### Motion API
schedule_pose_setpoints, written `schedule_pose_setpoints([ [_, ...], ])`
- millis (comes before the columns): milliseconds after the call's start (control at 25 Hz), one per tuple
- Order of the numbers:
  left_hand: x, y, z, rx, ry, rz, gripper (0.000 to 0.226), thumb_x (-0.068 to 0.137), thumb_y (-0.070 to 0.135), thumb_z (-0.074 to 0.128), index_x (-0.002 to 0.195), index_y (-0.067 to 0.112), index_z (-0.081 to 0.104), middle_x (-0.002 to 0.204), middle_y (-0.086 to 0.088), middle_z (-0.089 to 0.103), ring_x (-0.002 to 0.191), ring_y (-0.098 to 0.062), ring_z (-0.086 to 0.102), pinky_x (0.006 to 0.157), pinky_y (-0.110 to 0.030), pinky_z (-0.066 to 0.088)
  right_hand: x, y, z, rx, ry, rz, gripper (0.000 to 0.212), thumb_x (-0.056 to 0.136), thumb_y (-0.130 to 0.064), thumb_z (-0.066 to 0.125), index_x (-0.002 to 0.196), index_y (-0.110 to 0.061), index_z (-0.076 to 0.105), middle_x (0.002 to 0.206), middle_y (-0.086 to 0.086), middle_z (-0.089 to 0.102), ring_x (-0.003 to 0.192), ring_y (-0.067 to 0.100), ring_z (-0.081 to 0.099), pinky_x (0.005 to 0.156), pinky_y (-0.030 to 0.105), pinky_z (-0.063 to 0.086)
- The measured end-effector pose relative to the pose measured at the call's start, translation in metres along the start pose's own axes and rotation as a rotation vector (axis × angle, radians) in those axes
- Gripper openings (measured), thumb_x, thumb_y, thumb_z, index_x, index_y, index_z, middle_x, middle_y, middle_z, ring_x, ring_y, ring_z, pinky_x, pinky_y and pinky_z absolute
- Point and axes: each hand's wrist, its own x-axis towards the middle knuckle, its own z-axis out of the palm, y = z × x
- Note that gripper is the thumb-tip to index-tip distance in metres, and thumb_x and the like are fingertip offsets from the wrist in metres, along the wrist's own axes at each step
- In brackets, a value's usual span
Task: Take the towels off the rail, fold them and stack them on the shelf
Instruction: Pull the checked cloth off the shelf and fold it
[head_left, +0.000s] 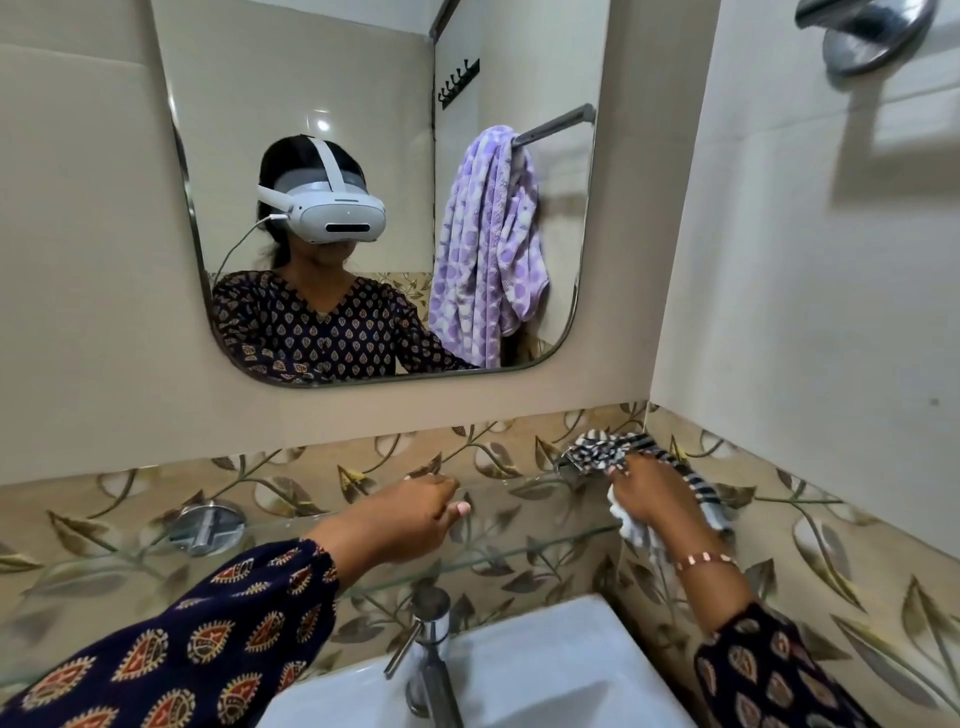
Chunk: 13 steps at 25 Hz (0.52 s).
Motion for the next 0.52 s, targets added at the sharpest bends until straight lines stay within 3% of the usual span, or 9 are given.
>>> schedule_pose_setpoints([
  [160, 0.003, 0.002, 0.001, 0.005, -0.001, 0.013, 0.048, 0.097, 0.039, 0.028, 0.132, 0.01, 0.041, 0.142, -0.01, 0.043, 0.129, -0.023, 0.041, 0.108, -0.036, 0.033, 0.002, 0.002, -0.005, -0.007, 0.045, 0.012, 0.037, 0.093, -0.034, 0.042, 0.105, -0.007, 0.063, 0.11, 0.017, 0.067, 0.096, 0.031, 0.062, 0.079, 0.033, 0.044],
  [240, 0.002, 0.006, 0.003, 0.006, -0.001, 0.024, 0.048, 0.097, 0.039, 0.028, 0.133, 0.01, 0.041, 0.142, -0.01, 0.043, 0.129, -0.023, 0.042, 0.108, -0.036, 0.034, -0.006, 0.001, 0.006, 0.006, 0.177, 0.055, 0.037, 0.091, -0.037, 0.045, 0.095, -0.006, 0.065, 0.102, 0.014, 0.069, 0.083, 0.026, 0.059, 0.075, 0.03, 0.044],
  [280, 0.001, 0.007, 0.004, 0.003, 0.001, 0.031, 0.048, 0.097, 0.04, 0.028, 0.133, 0.01, 0.041, 0.142, -0.01, 0.043, 0.129, -0.023, 0.042, 0.108, -0.035, 0.034, -0.009, 0.0, 0.013, 0.01, 0.243, 0.095, 0.037, 0.088, -0.036, 0.046, 0.095, -0.006, 0.066, 0.102, 0.013, 0.069, 0.085, 0.025, 0.058, 0.081, 0.031, 0.044],
  [400, -0.001, 0.005, 0.005, -0.021, 0.009, 0.034, 0.049, 0.097, 0.04, 0.029, 0.134, 0.01, 0.04, 0.143, -0.009, 0.042, 0.13, -0.022, 0.041, 0.108, -0.035, 0.033, -0.013, -0.015, 0.022, -0.037, 0.265, 0.195, 0.038, 0.085, -0.028, 0.047, 0.109, -0.007, 0.066, 0.125, 0.014, 0.06, 0.118, 0.03, 0.05, 0.107, 0.039, 0.031],
  [520, -0.004, -0.003, 0.004, -0.007, 0.015, 0.032, 0.052, 0.097, 0.04, 0.028, 0.14, 0.01, 0.032, 0.15, -0.01, 0.033, 0.137, -0.022, 0.032, 0.113, -0.035, 0.026, -0.02, -0.04, 0.022, -0.091, 0.164, 0.186, 0.037, 0.088, -0.027, 0.045, 0.114, -0.008, 0.062, 0.139, 0.015, 0.049, 0.131, 0.032, 0.038, 0.113, 0.042, 0.022],
])
